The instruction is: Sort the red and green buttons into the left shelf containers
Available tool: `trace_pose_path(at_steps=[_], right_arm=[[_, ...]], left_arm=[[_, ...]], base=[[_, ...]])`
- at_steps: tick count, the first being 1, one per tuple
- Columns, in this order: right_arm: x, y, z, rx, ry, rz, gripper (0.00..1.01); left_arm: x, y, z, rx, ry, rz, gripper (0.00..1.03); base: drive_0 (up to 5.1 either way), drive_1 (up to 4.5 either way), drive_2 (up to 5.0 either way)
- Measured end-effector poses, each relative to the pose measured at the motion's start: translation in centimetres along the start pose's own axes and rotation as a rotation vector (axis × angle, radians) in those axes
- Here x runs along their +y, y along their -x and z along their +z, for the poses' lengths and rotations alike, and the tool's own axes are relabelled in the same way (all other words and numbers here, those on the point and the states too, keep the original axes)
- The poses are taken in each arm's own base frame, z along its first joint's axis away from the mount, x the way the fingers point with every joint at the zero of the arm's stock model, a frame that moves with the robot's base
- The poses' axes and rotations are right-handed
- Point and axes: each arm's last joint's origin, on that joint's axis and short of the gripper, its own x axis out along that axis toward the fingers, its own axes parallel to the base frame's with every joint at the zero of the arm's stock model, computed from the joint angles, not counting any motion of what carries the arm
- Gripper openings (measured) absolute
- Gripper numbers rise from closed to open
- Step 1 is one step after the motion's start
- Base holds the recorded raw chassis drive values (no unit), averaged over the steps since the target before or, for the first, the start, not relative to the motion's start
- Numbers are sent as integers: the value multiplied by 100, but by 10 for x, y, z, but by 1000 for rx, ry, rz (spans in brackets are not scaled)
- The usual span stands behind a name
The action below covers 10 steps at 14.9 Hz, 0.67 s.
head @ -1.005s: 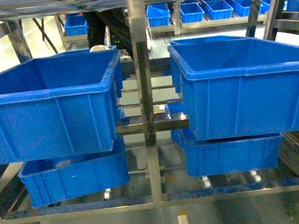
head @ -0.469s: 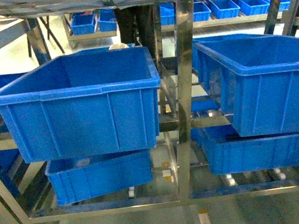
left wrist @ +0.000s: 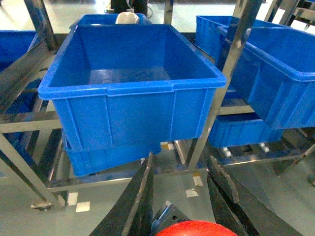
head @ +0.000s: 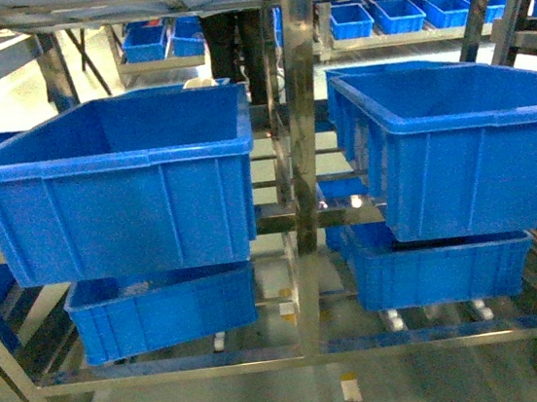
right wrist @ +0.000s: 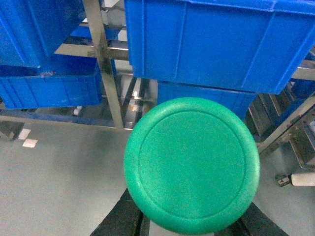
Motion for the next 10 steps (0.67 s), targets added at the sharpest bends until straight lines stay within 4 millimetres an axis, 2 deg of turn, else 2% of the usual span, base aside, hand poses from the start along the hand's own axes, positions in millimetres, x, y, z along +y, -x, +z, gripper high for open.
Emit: trace_pose_path(at_steps=[10], right_arm=[[-1,0,0,1,-2,-11,25]], left_arm=[[0,1,0,-4,-1,4,30]], base=[[-501,240,240]])
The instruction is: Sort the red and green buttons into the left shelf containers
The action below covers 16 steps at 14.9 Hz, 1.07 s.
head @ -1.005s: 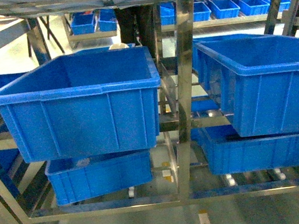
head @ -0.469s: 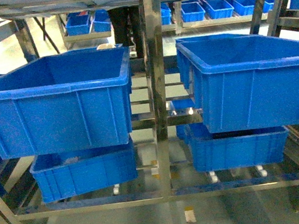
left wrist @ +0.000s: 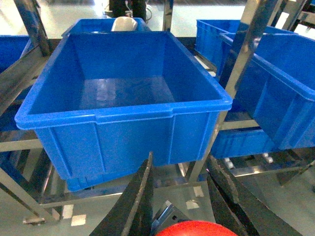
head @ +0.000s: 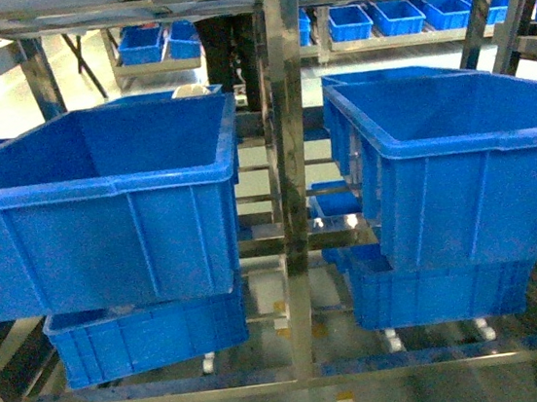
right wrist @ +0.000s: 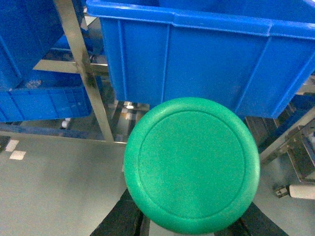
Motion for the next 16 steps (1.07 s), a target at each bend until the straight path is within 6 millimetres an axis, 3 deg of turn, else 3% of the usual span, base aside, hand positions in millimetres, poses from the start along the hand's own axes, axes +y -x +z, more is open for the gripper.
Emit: trace_pose_path(at_steps=[13,16], right_arm=[[0,0,0,0,0,0,25],[-3,-17,9,46,8,-6,25]], left_arm=[[0,-1,-1,5,1,-1,30],[0,-1,-1,5,1,-2,30]], base=[[1,410,-408],[1,410,-408]])
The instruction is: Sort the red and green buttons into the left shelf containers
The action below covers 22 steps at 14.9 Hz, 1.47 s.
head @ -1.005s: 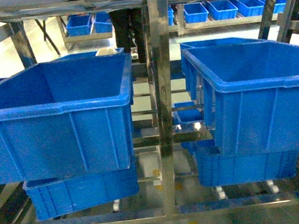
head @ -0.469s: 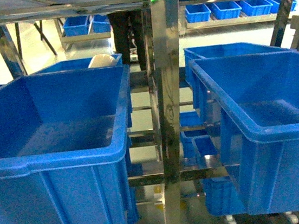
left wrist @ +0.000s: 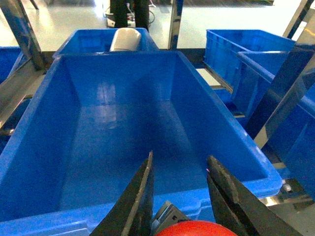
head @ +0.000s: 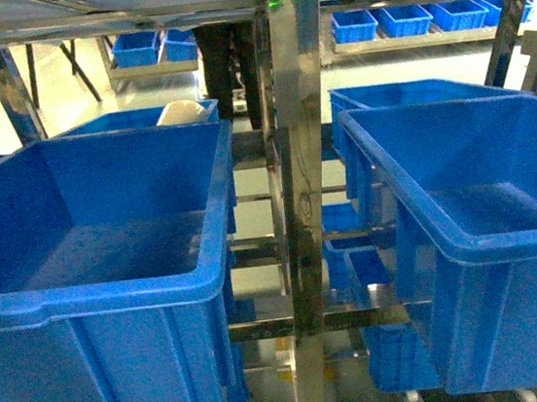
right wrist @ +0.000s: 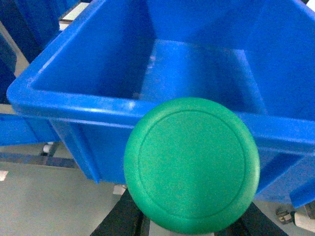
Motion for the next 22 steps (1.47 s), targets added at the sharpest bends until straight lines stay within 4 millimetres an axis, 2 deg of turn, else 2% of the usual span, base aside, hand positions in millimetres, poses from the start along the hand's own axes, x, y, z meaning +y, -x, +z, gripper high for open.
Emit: trace_pose_path(at_steps=[1,2,5,7,9,11,15,18,19,22], right_arm=[[-1,-6,9,-13,5,-1,25],[-5,-20,34,-37,18,-5,25],[-7,-31,52,-34,26,-7,25],[-20,-57,72,0,17,-27,25],[-35,-90,74,95,-9,-44,25],[-46,-125,69,204,-36,-46,25],[-56,-172,90,315,-91,-24,25],[-67,-200,88,510,-168,17,25],[-69,-204,81,576,-173,8,28],[-72,-204,76,560,-173,-6,73]], left_arm=[[0,0,0,0,0,0,30],[0,0,0,0,0,0,30],[0,0,0,0,0,0,30],[0,0,0,0,0,0,30],[0,0,0,0,0,0,30],[0,0,0,0,0,0,30],[0,0,0,0,0,0,30],[0,0,0,0,0,0,30],[0,0,0,0,0,0,30],[0,0,0,0,0,0,30]], base=[[1,410,-408],[1,410,-408],[1,410,-408],[1,410,-408],[1,410,-408],[0,0,0],[0,0,0],[0,0,0],[0,0,0],[0,0,0]])
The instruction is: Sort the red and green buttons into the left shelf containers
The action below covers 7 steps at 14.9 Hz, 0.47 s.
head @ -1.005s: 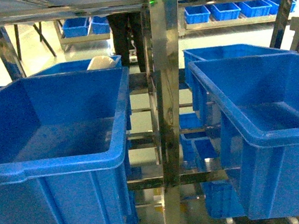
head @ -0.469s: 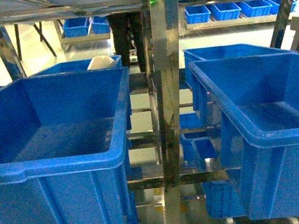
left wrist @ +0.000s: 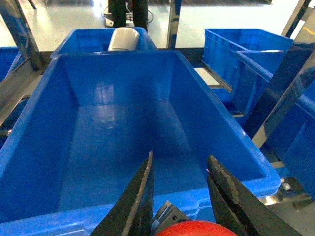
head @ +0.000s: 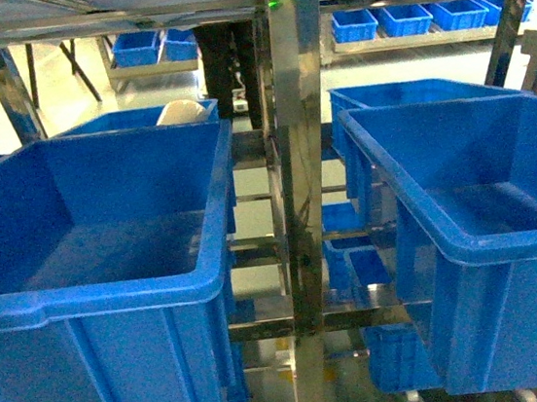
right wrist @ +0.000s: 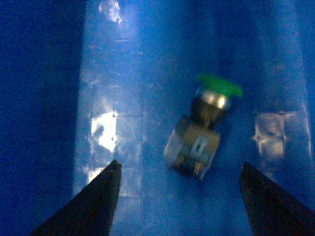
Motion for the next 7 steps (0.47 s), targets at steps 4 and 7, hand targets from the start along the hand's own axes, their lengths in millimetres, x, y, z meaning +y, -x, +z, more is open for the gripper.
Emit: trace_pose_path(at_steps=[4,7], right_arm=[[3,20,-15,-191,28,-74,98],[15,101,-82,-437,138,-142,98]], left_arm=[[0,0,0,0,0,0,30],[0,0,0,-1,0,0,30]], base=[[0,0,0],[0,0,0]])
